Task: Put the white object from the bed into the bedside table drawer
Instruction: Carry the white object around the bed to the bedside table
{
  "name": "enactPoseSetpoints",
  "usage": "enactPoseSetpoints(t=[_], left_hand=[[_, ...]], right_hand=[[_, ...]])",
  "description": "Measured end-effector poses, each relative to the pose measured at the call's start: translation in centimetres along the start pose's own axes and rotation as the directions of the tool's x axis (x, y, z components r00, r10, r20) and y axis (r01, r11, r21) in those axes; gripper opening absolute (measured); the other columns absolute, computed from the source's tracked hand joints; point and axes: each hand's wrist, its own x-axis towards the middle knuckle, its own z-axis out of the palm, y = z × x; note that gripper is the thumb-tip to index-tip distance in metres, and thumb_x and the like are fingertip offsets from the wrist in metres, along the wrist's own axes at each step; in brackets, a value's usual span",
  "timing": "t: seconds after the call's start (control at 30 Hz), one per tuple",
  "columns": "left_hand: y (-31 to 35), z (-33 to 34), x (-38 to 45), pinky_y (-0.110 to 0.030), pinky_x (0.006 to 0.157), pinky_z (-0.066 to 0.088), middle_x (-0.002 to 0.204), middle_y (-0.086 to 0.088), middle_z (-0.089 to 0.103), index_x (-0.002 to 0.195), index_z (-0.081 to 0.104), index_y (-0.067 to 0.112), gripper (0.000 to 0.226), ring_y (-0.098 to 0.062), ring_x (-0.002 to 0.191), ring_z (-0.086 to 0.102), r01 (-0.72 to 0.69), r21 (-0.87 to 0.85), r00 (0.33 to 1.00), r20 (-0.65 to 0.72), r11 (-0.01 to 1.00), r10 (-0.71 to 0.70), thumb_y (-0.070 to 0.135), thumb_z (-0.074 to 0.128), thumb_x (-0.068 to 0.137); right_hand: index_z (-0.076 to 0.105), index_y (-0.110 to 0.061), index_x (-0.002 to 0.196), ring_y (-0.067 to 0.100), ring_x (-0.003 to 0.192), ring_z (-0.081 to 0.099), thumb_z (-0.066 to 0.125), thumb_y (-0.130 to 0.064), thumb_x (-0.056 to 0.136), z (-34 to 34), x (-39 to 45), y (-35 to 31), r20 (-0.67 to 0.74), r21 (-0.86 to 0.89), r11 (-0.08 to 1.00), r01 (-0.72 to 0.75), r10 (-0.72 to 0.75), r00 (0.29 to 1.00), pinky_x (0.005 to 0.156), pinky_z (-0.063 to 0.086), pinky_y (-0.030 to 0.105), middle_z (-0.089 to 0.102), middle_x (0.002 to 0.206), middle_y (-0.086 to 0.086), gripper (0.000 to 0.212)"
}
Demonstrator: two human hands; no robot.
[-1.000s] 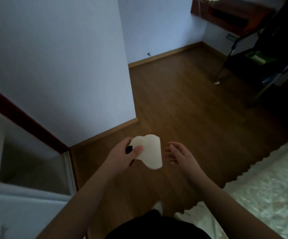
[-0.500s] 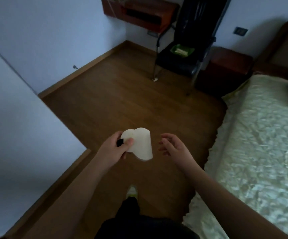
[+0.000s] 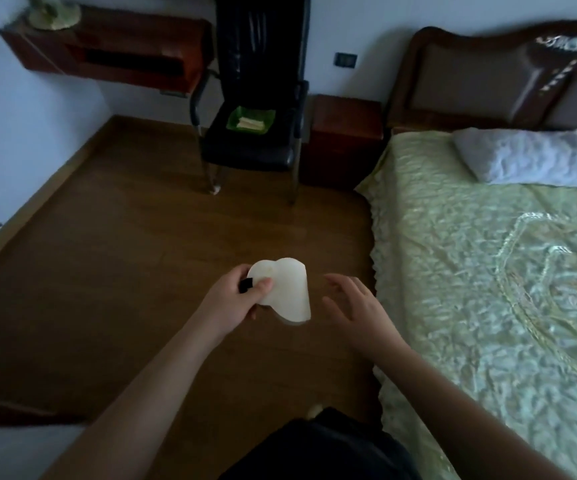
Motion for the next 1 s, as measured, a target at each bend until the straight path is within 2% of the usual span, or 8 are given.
enactPoseSetpoints(t=[0.2,0.33,0.47,0.57,0.63,0.7,0.83,1.0], left_hand=[[4.1,2.0,11.2,-0.014,0.052,0.048,0.101,0.009,0.065,0.111,0.054,0.040,0.035,-0.014,0.079,0.066,0.002,0.004,0.994,0.106,1.000,-0.003,0.060,0.059,0.083],[7.5,3.4,19.3,-0.016,0.053,0.049,0.102,0.007,0.063,0.116,0.051,0.037,0.036,-0.013,0.074,0.064,0.037,0.018,0.994,0.102,0.999,-0.039,0.056,0.058,0.085],[11.8,4.7,26.8,-0.017,0.053,0.050,0.099,0.006,0.063,0.107,0.052,0.042,0.026,-0.012,0.070,0.063,0.049,0.014,0.993,0.108,0.999,-0.050,0.055,0.058,0.086],[14.5,5.6,31.8,-0.019,0.057,0.049,0.095,0.004,0.066,0.115,0.055,0.034,0.035,-0.004,0.057,0.059,0.032,0.015,0.994,0.105,0.999,-0.033,0.054,0.058,0.086],[15.4,6.1,34.9,-0.018,0.057,0.050,0.094,0.003,0.066,0.116,0.056,0.034,0.037,-0.001,0.052,0.058,0.027,0.006,0.993,0.113,1.000,-0.028,0.055,0.058,0.086],[16.1,6.4,38.3,-0.017,0.057,0.049,0.096,0.003,0.065,0.116,0.055,0.035,0.037,-0.002,0.054,0.058,0.040,0.026,0.991,0.127,0.999,-0.044,0.056,0.057,0.086],[17.1,6.8,46.1,-0.021,0.065,0.047,0.097,0.001,0.065,0.120,0.054,0.030,0.040,-0.008,0.058,0.057,0.069,0.020,0.988,0.138,0.997,-0.071,0.052,0.058,0.087],[18.9,7.0,57.3,-0.023,0.064,0.047,0.098,0.001,0.063,0.115,0.054,0.035,0.034,-0.011,0.061,0.059,0.047,-0.004,0.987,0.153,0.999,-0.046,0.053,0.058,0.086]], right_hand=[[0.038,-0.030,0.145,0.014,0.132,0.041,0.049,-0.046,0.095,-2.8,8.1,4.2,0.006,-0.033,0.998,-0.058,0.058,0.998,0.108,0.038,0.036,0.044,0.145,-0.006,0.053],[0.029,-0.032,0.149,0.017,0.141,0.030,0.045,-0.051,0.096,-5.4,15.8,7.8,0.056,-0.073,0.993,-0.092,0.096,0.994,0.114,0.032,0.041,0.034,0.154,-0.006,0.059],[0.024,-0.032,0.151,0.020,0.146,0.021,0.041,-0.054,0.095,-9.2,23.7,10.7,0.063,-0.132,0.990,-0.056,0.065,0.996,0.117,0.026,0.047,0.027,0.158,-0.005,0.063],[0.026,-0.028,0.152,0.021,0.146,0.020,0.043,-0.051,0.096,-11.9,28.6,12.6,0.013,-0.226,0.973,-0.037,0.040,0.999,0.118,0.022,0.046,0.026,0.159,-0.003,0.062],[0.028,-0.027,0.151,0.021,0.146,0.020,0.045,-0.049,0.096,-13.1,31.4,13.6,-0.035,-0.225,0.974,-0.038,0.031,0.999,0.117,0.021,0.043,0.028,0.158,-0.002,0.062],[0.030,-0.026,0.151,0.020,0.146,0.020,0.046,-0.048,0.096,-14.1,34.3,14.7,-0.066,-0.240,0.970,-0.035,0.020,0.998,0.116,0.020,0.041,0.029,0.158,-0.001,0.061],[0.031,-0.024,0.151,0.022,0.146,0.020,0.047,-0.047,0.096,-15.2,40.6,17.3,-0.071,-0.331,0.943,-0.029,0.006,0.997,0.117,0.018,0.040,0.030,0.158,0.001,0.061],[0.030,-0.025,0.151,0.025,0.146,0.021,0.048,-0.046,0.095,-16.2,50.2,20.1,-0.019,-0.476,0.880,0.001,-0.012,1.000,0.118,0.011,0.041,0.029,0.158,0.004,0.062]])
